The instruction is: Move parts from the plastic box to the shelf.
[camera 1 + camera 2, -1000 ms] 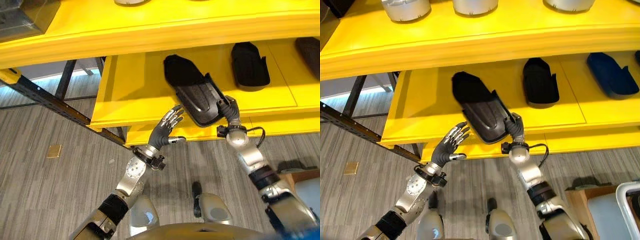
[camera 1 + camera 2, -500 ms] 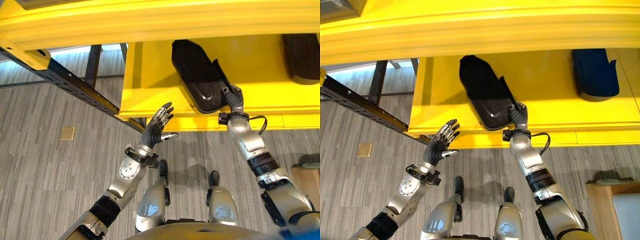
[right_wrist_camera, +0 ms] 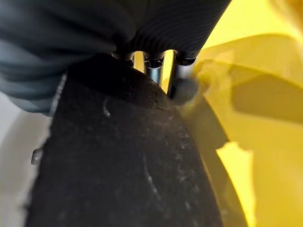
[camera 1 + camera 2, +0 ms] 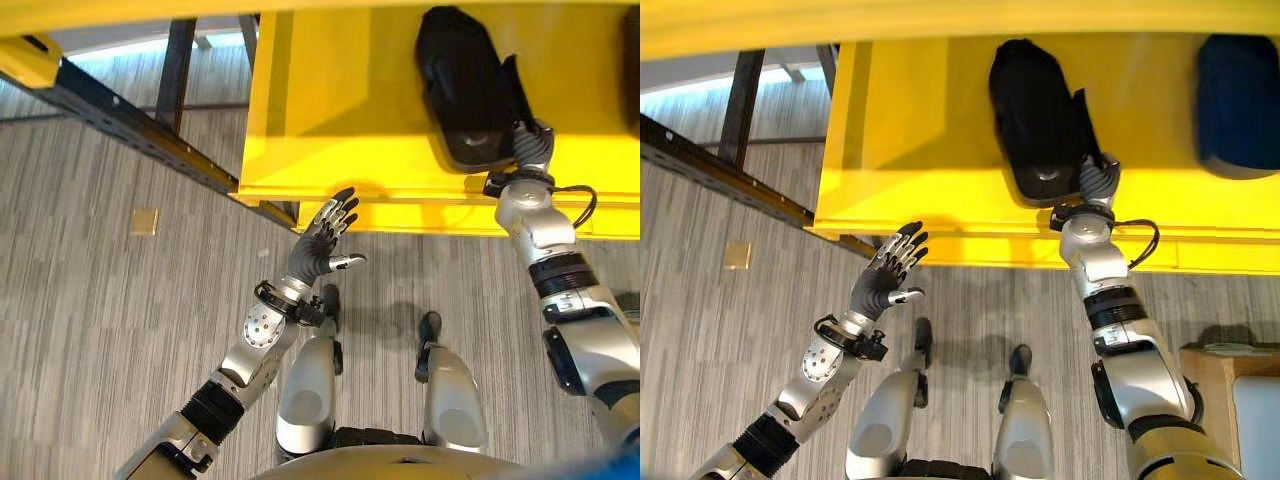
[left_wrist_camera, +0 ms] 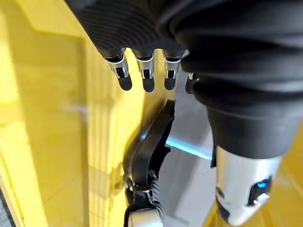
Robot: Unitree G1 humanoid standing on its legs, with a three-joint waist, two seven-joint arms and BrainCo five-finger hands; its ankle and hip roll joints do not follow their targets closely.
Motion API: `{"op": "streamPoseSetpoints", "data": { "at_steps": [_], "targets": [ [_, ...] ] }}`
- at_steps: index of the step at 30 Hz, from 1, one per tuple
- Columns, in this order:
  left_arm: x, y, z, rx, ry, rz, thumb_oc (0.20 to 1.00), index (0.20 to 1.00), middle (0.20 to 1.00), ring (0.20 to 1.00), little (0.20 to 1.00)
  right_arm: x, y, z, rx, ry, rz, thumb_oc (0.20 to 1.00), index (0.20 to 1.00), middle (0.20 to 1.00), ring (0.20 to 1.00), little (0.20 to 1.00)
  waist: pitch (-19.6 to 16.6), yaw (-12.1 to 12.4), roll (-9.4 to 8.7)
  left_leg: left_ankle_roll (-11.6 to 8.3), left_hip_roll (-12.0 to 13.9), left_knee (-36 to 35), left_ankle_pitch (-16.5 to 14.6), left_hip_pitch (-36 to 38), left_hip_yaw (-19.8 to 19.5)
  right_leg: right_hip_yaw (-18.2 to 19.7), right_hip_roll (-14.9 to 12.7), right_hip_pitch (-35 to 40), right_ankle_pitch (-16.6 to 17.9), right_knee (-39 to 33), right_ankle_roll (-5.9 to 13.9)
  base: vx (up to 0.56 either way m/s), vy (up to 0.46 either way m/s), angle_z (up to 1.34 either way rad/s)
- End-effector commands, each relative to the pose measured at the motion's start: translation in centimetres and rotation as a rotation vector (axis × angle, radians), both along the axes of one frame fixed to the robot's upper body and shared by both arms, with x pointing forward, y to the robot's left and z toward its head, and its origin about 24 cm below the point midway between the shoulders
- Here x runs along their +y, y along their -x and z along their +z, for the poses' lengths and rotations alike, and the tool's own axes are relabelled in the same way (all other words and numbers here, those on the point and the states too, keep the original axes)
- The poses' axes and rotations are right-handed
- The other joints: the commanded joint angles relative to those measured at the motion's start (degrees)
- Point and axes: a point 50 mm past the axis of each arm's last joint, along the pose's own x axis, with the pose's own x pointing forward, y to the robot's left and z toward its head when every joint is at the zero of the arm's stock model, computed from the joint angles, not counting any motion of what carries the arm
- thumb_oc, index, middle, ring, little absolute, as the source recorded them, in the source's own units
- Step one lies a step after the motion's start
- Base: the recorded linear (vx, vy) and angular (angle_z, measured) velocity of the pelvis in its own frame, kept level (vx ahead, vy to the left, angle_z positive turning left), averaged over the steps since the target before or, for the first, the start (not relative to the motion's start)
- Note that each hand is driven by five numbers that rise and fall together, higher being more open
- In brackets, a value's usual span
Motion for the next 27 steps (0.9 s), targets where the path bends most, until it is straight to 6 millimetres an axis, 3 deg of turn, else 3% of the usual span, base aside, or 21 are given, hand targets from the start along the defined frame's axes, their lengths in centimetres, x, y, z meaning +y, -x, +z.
{"op": "streamPoseSetpoints", "data": {
  "at_steps": [1,6,9,14,27],
  "targets": [
    [-0.1,1.1,2.6,-0.103,0.078,-0.032,1.0,1.0,1.0,1.0,1.0,-0.3,-0.2,5.9,-0.217,-0.039,0.015,0.2,0.2,0.2,0.2,0.2,-0.73,0.71,-0.68,1.14,0.03,3.07,-3.31,-0.39,-1.69,-1.07,2.16,-0.38,2.06,1.08,-3.43,-0.03,-0.053,0.06],
    [-0.2,1.0,3.0,-0.096,0.082,-0.045,1.0,1.0,1.0,1.0,1.0,-1.3,-0.3,9.1,-0.267,-0.04,-0.015,0.2,0.2,0.2,0.2,0.2,-0.12,1.54,-0.31,1.14,-0.17,3.97,-2.86,-4.62,-1.74,-0.95,2.38,-4.63,2.04,2.51,-3.37,-0.01,-0.017,0.02],
    [-0.1,0.8,3.1,-0.097,0.083,-0.037,1.0,1.0,1.0,1.0,1.0,-1.3,-0.3,9.8,-0.287,-0.039,-0.035,0.2,0.2,0.2,0.2,0.2,-0.12,1.69,-0.28,1.17,-0.15,4.17,-2.63,-6.59,-1.5,-0.64,2.47,-6.87,1.99,3.42,-3.28,0.0,0.0,0.0],
    [0.0,0.7,3.2,-0.095,0.088,-0.026,1.0,1.0,1.0,1.0,1.0,-1.3,-0.4,9.5,-0.301,-0.161,-0.054,0.2,0.2,0.2,0.2,0.2,-0.12,1.93,-0.68,1.2,-0.05,4.66,-2.53,-9.29,-1.11,0.01,2.75,-9.81,1.94,4.53,-3.28,0.0,0.0,0.0],
    [0.2,0.4,3.2,-0.091,0.076,-0.014,1.0,1.0,1.0,1.0,1.0,-1.9,-0.4,10.2,-0.319,-0.188,-0.085,0.2,0.2,0.2,0.2,0.2,-0.12,2.38,-0.77,1.22,-0.31,5.13,-2.6,-12.12,-0.77,0.17,2.5,-12.5,2.39,4.84,-2.78,0.0,0.0,0.0]
  ]
}}
